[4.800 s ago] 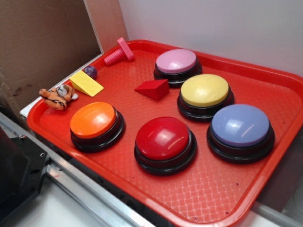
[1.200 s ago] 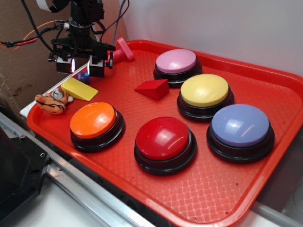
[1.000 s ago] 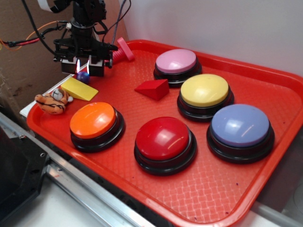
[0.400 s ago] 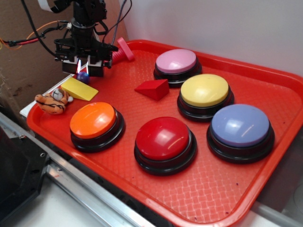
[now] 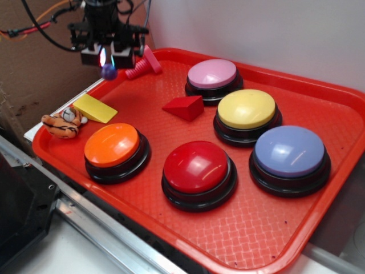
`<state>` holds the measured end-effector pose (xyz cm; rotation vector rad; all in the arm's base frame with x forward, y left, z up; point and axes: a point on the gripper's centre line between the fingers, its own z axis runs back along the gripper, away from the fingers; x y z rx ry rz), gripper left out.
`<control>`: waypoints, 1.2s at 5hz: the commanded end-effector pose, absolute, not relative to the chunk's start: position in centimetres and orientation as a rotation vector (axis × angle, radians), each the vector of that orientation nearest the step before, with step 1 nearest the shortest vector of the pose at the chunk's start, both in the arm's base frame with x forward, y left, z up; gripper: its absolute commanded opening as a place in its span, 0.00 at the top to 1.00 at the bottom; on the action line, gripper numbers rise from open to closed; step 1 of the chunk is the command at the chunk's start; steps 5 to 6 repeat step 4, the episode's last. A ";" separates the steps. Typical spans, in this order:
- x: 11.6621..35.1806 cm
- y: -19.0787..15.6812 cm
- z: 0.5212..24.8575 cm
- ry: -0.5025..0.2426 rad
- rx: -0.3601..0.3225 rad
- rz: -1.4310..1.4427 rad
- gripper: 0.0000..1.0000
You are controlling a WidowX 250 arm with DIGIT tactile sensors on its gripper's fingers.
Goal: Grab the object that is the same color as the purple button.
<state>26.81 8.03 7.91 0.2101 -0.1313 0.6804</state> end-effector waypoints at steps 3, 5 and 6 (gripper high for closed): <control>26.3 -2.3 19.3 -0.277 -0.184 0.174 1.00; 26.4 -2.5 18.1 -0.224 -0.205 0.172 1.00; 26.4 -2.5 18.1 -0.224 -0.205 0.172 1.00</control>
